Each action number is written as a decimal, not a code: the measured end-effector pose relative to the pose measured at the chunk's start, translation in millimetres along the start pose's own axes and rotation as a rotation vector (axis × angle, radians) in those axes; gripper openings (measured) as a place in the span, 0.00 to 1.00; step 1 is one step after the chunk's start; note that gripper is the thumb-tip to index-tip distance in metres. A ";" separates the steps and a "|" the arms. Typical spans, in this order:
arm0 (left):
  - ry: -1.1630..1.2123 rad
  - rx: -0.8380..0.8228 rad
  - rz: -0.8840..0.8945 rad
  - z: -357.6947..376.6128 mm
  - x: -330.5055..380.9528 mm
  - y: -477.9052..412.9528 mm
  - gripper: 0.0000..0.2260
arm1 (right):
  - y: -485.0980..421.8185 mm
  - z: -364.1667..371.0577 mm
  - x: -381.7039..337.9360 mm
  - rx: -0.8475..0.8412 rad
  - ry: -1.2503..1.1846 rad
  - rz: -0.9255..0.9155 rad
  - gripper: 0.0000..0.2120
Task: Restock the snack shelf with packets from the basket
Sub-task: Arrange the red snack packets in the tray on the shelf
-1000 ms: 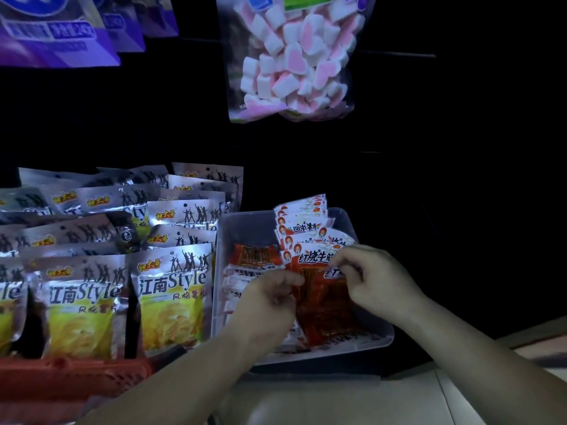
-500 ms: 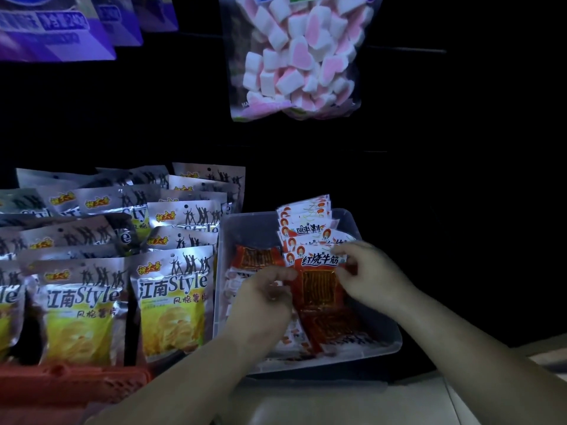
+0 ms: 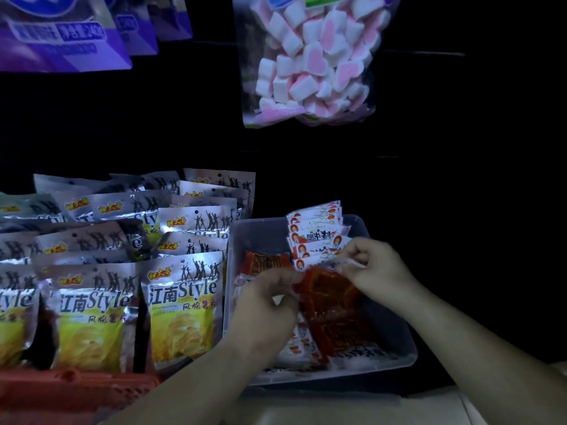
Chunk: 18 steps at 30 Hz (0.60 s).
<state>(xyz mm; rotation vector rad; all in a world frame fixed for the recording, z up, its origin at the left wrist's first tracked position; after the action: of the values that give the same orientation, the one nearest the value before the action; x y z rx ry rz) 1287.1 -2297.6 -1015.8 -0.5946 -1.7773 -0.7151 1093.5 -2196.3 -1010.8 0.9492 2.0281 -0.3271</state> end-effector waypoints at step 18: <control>0.325 -0.179 0.039 29.8 67.9 38.2 0.19 | 112.6 -38.5 -17.8 -0.119 -0.669 0.177 0.22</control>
<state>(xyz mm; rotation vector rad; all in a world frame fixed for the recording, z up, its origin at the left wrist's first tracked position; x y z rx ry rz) 1274.1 -2246.3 -951.3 -0.5927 -1.4083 -0.8959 1158.9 -2108.3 -961.0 0.8008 1.3309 -0.3638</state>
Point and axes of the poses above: each hand's wrist, its own y-axis away from the middle knuckle, its own z-axis out of the palm, x = y × z, the point moved 9 cm from there along -y, towards the middle knuckle, and after that the axes turned 3 degrees about z, right-handed, at the moved point
